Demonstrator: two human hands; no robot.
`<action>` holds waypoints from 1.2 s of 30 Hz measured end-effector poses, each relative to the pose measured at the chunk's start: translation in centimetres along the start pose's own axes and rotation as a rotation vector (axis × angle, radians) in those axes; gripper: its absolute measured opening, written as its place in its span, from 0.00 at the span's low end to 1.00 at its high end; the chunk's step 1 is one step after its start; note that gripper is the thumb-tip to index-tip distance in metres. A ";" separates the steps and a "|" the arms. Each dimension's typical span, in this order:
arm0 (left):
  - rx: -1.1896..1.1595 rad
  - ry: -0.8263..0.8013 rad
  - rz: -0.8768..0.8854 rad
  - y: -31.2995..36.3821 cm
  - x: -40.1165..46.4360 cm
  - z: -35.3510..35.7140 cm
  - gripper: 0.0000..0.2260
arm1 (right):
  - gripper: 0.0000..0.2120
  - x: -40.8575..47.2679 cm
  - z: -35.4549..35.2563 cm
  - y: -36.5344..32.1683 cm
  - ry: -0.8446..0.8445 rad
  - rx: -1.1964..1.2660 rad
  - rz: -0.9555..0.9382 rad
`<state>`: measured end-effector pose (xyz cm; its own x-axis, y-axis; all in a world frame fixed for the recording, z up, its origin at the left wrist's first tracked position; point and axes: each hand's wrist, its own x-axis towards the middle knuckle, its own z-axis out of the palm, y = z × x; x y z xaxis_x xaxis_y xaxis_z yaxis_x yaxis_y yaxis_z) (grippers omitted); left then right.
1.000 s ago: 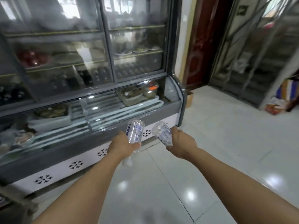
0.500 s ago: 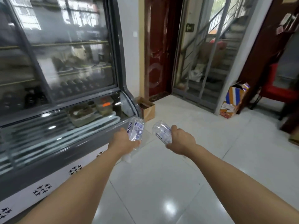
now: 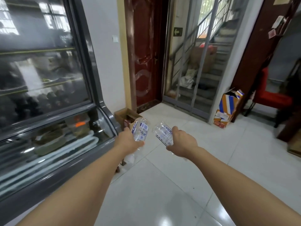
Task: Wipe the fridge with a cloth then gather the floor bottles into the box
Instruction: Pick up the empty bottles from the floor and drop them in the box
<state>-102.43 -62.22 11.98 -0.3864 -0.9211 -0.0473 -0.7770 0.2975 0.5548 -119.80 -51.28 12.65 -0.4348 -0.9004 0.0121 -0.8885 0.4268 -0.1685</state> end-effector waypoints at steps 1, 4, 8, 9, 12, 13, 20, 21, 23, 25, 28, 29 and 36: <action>-0.007 0.000 0.004 0.8 2.1 0.2 0.26 | 0.24 2.1 -0.2 0.7 -0.002 -0.007 0.007; 0.016 -0.004 0.020 3.3 8.5 0.5 0.28 | 0.24 7.8 -1.1 3.1 0.013 0.004 0.035; 0.074 -0.022 0.026 6.8 16.0 1.8 0.29 | 0.24 14.9 -1.8 6.6 0.008 0.013 0.053; 0.079 -0.027 0.023 7.7 17.9 2.4 0.29 | 0.24 16.9 -1.8 7.6 0.012 0.015 0.052; 0.077 -0.023 0.014 10.2 23.8 4.2 0.29 | 0.24 23.3 -2.2 10.5 0.025 0.014 0.028; 0.071 -0.017 0.009 11.0 25.9 4.8 0.29 | 0.24 25.6 -2.2 11.5 0.032 0.010 0.012; 0.042 0.064 -0.117 16.3 38.6 8.9 0.28 | 0.26 42.0 -2.6 17.7 -0.029 0.013 -0.111; 0.046 0.087 -0.136 17.0 40.2 9.2 0.28 | 0.26 44.2 -2.7 18.4 -0.040 0.020 -0.128; 0.058 0.110 -0.168 18.2 43.2 9.6 0.28 | 0.26 48.4 -2.9 19.5 -0.060 0.024 -0.154; 0.051 0.113 -0.209 19.0 46.1 9.9 0.29 | 0.26 52.3 -2.8 20.3 -0.075 0.036 -0.176; 0.040 0.124 -0.265 19.8 51.0 10.4 0.29 | 0.27 58.2 -2.2 20.8 -0.087 0.054 -0.217; 0.035 0.127 -0.269 20.0 52.8 10.6 0.27 | 0.27 60.2 -2.0 20.9 -0.089 0.057 -0.232; 0.039 0.131 -0.267 20.9 67.7 11.1 0.24 | 0.25 75.4 -1.8 20.7 -0.085 0.009 -0.305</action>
<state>-150.32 -115.54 11.10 -0.1001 -0.9919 -0.0785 -0.8621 0.0471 0.5045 -171.27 -110.15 11.82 -0.1344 -0.9908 -0.0188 -0.9746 0.1356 -0.1782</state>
